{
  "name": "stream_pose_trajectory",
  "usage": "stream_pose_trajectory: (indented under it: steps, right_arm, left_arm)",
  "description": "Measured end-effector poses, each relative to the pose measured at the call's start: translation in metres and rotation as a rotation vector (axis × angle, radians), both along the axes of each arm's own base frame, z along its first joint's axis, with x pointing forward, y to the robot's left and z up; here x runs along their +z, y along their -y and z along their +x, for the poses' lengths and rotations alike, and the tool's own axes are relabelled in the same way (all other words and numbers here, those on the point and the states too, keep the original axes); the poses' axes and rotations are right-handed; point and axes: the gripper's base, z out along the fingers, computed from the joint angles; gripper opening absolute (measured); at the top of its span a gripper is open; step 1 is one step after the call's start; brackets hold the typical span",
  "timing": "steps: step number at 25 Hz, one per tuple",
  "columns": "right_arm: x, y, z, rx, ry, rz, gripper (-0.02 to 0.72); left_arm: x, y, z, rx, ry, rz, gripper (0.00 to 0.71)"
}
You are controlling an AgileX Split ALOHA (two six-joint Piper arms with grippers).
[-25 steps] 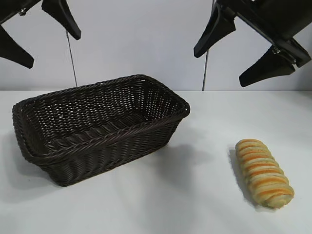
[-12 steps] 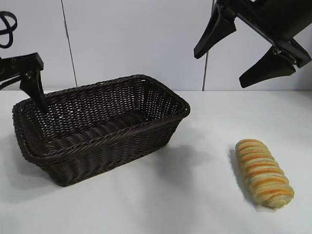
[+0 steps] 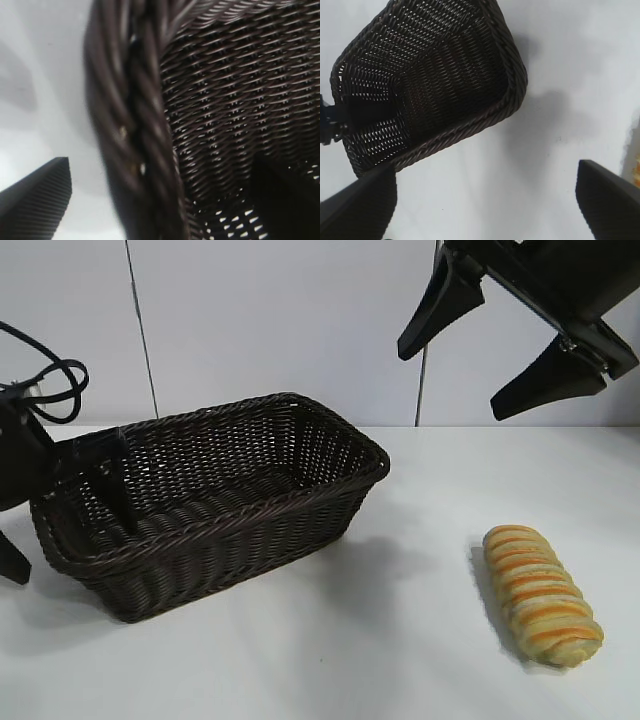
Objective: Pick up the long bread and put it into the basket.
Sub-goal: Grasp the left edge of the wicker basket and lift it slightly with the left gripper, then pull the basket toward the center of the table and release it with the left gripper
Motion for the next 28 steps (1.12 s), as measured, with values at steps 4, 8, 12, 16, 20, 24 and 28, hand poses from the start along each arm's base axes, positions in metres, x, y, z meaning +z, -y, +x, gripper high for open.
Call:
stream_pose_trajectory:
  steps: [4,8,12,16,20,24,28]
  right_arm:
    - [0.0,0.0,0.0,0.0,0.0,0.0,0.695]
    - [0.0,-0.001,0.0,0.002,0.0,0.0,0.695]
    - [0.0,-0.001,0.0,0.001,-0.001,0.002,0.695]
    - [0.0,-0.001,0.0,0.001,-0.001,0.002,0.695]
    - [0.0,-0.001,0.0,0.001,-0.001,0.002,0.695]
    - [0.0,-0.001,0.0,0.002,-0.001,0.002,0.695]
    - [0.0,-0.001,-0.001,0.005,-0.004,0.0,0.695]
  left_arm:
    - [0.007,0.002,0.004,-0.043,-0.005,0.0,0.102]
    - [0.016,0.005,0.013,-0.087,-0.006,-0.003,0.102]
    - [0.033,0.01,0.021,-0.167,-0.01,-0.018,0.102]
    - [0.052,0.016,0.028,-0.247,0.004,-0.038,0.102]
    - [0.062,0.034,0.029,-0.329,0.039,-0.035,0.102]
    - [0.061,0.051,0.026,-0.381,0.059,-0.025,0.102]
    - [0.047,0.054,0.031,-0.372,0.054,-0.017,0.102]
